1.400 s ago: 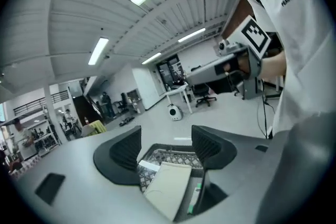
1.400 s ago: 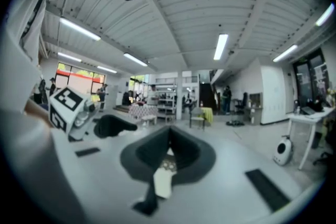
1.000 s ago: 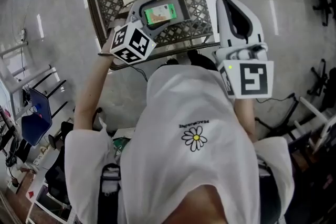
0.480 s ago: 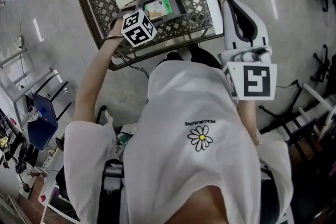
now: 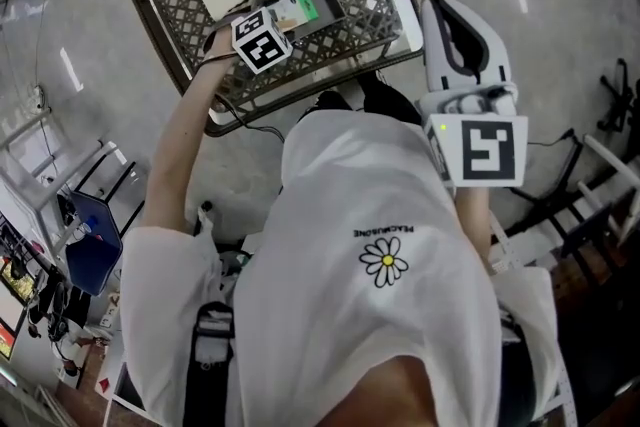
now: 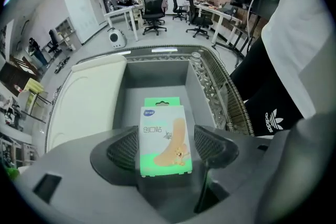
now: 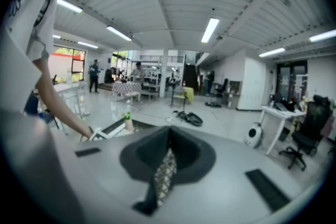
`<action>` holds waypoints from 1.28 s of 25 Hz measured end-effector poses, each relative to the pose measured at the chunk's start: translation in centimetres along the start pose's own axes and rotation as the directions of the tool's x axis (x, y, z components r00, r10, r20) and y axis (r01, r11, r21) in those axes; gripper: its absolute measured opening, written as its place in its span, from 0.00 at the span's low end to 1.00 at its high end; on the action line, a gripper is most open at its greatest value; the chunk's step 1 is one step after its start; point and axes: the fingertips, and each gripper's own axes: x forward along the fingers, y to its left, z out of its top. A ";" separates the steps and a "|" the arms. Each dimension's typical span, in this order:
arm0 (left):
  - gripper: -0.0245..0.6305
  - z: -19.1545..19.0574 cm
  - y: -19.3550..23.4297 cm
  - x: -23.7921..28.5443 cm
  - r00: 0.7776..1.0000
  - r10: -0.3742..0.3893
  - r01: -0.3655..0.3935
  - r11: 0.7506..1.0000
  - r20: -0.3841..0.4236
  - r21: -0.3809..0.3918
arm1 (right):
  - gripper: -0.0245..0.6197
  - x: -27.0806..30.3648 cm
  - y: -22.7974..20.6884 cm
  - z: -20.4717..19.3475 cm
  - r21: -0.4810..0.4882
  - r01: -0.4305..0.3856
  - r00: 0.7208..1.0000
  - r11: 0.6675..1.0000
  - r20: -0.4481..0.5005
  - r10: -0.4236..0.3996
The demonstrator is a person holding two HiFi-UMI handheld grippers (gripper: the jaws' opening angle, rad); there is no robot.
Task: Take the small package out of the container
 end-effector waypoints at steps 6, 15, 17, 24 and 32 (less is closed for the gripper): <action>0.56 -0.4 0.0 1.1 0.997 0.020 -0.019 1.000 -0.074 0.017 | 0.09 0.3 0.5 -0.6 -0.013 -0.023 1.000 1.000 -0.021 0.022; 0.54 -0.5 -0.2 2.0 0.989 -0.024 0.011 0.996 -0.143 -0.090 | 0.09 0.5 1.4 -0.7 -0.037 -0.057 0.998 0.998 -0.027 0.056; 0.54 -0.5 -0.2 1.9 0.988 -0.025 0.012 0.996 -0.150 -0.089 | 0.09 0.5 1.5 -0.7 -0.038 -0.060 0.998 0.997 -0.029 0.059; 0.54 -0.6 -0.2 2.3 0.978 -0.032 0.015 0.996 -0.204 -0.087 | 0.09 0.3 2.0 -1.2 -0.042 -0.076 0.997 0.996 -0.032 0.074; 0.53 -0.6 -0.2 1.7 0.978 -0.014 0.003 0.999 -0.210 -0.052 | 0.09 0.0 2.3 -0.6 -0.043 -0.094 0.996 0.995 -0.012 0.094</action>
